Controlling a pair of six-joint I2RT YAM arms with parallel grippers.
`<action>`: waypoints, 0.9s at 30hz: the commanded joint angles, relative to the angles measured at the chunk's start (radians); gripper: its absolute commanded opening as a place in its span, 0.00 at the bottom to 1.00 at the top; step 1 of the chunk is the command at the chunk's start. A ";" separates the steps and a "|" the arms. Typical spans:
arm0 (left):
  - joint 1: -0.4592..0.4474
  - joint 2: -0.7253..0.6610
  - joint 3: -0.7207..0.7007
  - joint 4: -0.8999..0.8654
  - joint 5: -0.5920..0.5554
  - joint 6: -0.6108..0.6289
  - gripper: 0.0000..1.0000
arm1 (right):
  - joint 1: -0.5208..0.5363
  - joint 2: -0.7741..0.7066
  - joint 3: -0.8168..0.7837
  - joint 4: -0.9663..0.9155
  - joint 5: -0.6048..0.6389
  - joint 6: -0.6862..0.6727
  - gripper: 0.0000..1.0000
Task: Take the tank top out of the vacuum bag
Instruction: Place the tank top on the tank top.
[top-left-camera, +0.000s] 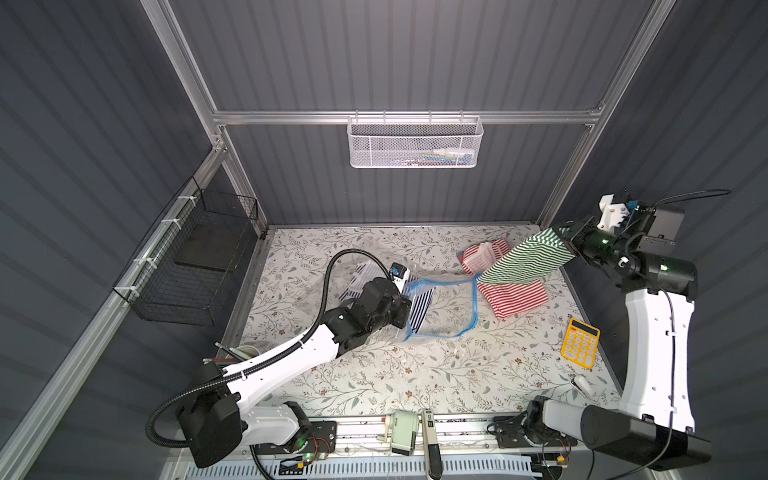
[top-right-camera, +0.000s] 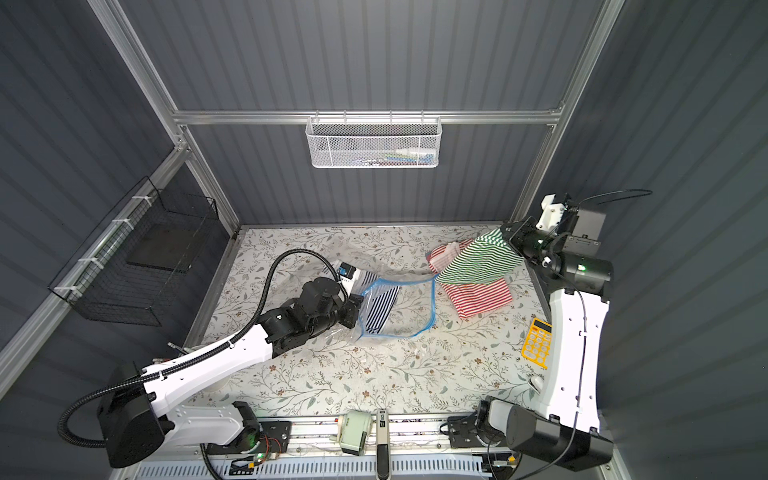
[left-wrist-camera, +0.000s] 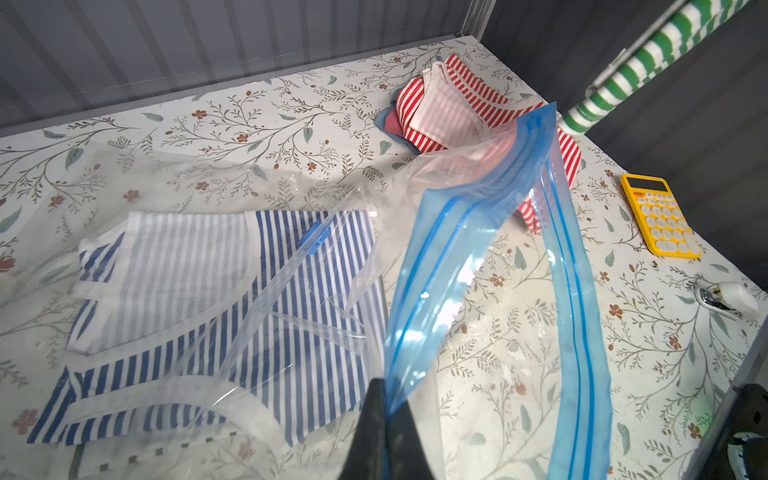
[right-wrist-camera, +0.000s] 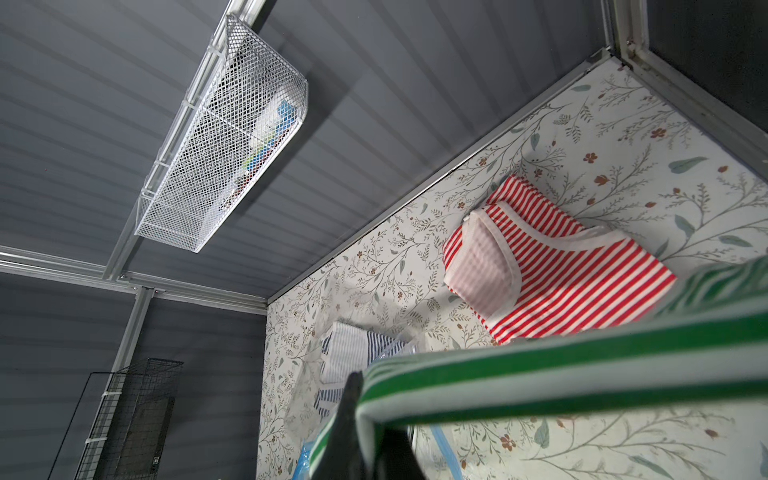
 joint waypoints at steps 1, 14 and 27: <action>-0.006 0.001 0.002 -0.019 -0.023 0.021 0.00 | -0.004 0.008 0.000 0.062 -0.002 -0.019 0.00; -0.005 0.023 0.028 -0.031 -0.023 0.031 0.00 | -0.004 0.072 0.002 0.135 -0.009 -0.044 0.00; -0.005 0.037 0.038 -0.037 -0.031 0.041 0.00 | -0.005 0.082 -0.064 0.282 0.022 -0.082 0.00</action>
